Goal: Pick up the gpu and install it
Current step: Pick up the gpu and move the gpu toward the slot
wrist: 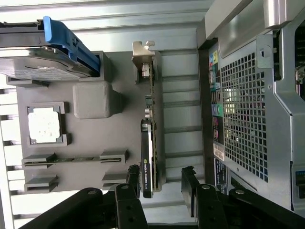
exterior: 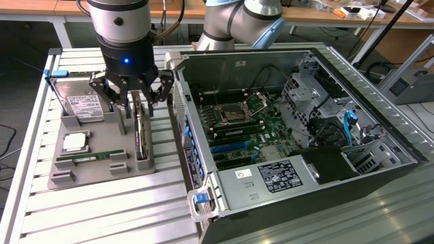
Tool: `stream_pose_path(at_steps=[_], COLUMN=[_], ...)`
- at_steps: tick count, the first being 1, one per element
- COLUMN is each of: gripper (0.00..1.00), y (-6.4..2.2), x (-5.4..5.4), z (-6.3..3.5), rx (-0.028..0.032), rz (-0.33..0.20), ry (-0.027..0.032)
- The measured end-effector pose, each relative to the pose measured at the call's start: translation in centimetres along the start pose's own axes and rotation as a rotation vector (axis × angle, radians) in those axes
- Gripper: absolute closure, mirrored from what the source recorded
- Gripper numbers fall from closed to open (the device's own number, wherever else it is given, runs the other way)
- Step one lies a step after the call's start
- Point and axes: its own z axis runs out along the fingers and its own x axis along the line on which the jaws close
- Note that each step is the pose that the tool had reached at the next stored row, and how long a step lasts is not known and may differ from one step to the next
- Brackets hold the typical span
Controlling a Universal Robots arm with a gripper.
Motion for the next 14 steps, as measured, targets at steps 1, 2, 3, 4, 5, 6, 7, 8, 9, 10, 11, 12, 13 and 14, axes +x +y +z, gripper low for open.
stream_pose_path(at_steps=[1, 2, 3, 4, 5, 6, 7, 8, 9, 10, 11, 12, 13, 14], gripper=[0.52, 0.52, 0.52, 0.52, 0.52, 0.52, 0.52, 0.52, 0.52, 0.52, 0.52, 0.52, 0.52, 0.52], y=[0.00, 0.00, 0.00, 0.00, 0.00, 0.00, 0.00, 0.00, 0.00, 0.00, 0.00, 0.00, 0.00, 0.00], x=[0.00, 0.00, 0.00, 0.01, 0.00, 0.00, 0.01, 0.01, 0.01, 0.01, 0.01, 0.01, 0.01, 0.01], z=[0.01, 0.02, 0.05, 0.06, 0.08, 0.10, 0.13, 0.17, 0.19, 0.20, 0.23, 0.24, 0.26, 0.28], rx=[0.0000, 0.0000, 0.0000, 0.0000, 0.0000, -0.0001, -0.0001, 0.0000, 0.0000, 0.0000, 0.0000, 0.0000, 0.0000, 0.0000], rz=[0.000, 0.000, 0.000, 0.000, 0.000, 0.000, 0.000, 0.000, 0.000, 0.000, 0.000, 0.000, 0.000, 0.000], ry=[0.0000, 0.0000, 0.0000, 0.0000, 0.0000, 0.0000, 0.0000, 0.0000, 0.0000, 0.0000, 0.0000, 0.0000, 0.0000, 0.0000])
